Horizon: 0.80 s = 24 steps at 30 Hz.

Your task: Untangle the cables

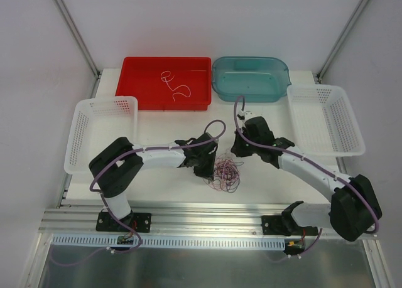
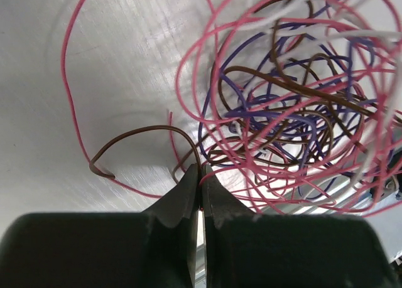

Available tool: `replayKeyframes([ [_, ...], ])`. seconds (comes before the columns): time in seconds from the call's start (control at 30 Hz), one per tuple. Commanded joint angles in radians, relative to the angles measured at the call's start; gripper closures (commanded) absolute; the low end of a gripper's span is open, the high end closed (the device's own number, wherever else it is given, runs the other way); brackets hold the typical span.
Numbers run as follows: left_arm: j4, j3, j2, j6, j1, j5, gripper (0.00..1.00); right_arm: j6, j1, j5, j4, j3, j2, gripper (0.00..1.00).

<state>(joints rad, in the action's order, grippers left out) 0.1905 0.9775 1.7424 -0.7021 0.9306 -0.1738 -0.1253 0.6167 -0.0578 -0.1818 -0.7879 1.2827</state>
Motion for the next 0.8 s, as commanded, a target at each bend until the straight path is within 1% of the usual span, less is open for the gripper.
replayKeyframes([
  [0.0,-0.013,0.015,0.012,-0.005,0.008,0.011,1.0,0.041,-0.008,0.032,-0.102,-0.073,-0.092,0.99],
  [0.13,-0.013,-0.022,0.005,-0.014,0.005,0.037,1.0,0.088,-0.043,0.071,-0.221,-0.184,-0.201,0.99],
  [0.17,-0.011,-0.028,0.002,-0.016,0.002,0.04,1.0,0.099,-0.06,0.096,-0.278,-0.216,-0.213,0.99],
  [0.23,-0.007,-0.051,-0.006,-0.023,-0.01,0.042,1.0,0.128,-0.08,0.105,-0.332,-0.27,-0.238,0.99],
  [0.27,-0.006,-0.059,-0.01,-0.025,-0.013,0.043,1.0,0.157,-0.096,0.113,-0.375,-0.328,-0.262,0.99],
  [0.37,-0.002,-0.106,-0.033,-0.03,-0.045,0.049,1.0,0.203,-0.133,0.128,-0.438,-0.423,-0.31,0.99],
  [0.53,0.013,-0.177,-0.098,-0.028,-0.119,0.059,1.0,0.26,-0.187,0.179,-0.496,-0.528,-0.361,0.99],
  [0.57,0.018,-0.207,-0.109,-0.028,-0.151,0.056,1.0,0.274,-0.201,0.184,-0.511,-0.543,-0.364,0.99],
  [0.63,0.021,-0.236,-0.15,-0.028,-0.188,0.054,1.0,0.282,-0.216,0.187,-0.521,-0.58,-0.382,0.99],
  [0.67,0.024,-0.264,-0.164,-0.027,-0.223,0.054,1.0,0.288,-0.225,0.182,-0.524,-0.589,-0.387,0.99],
  [0.77,0.03,-0.316,-0.224,-0.023,-0.272,0.066,1.0,0.311,-0.241,0.199,-0.516,-0.629,-0.413,0.99],
])
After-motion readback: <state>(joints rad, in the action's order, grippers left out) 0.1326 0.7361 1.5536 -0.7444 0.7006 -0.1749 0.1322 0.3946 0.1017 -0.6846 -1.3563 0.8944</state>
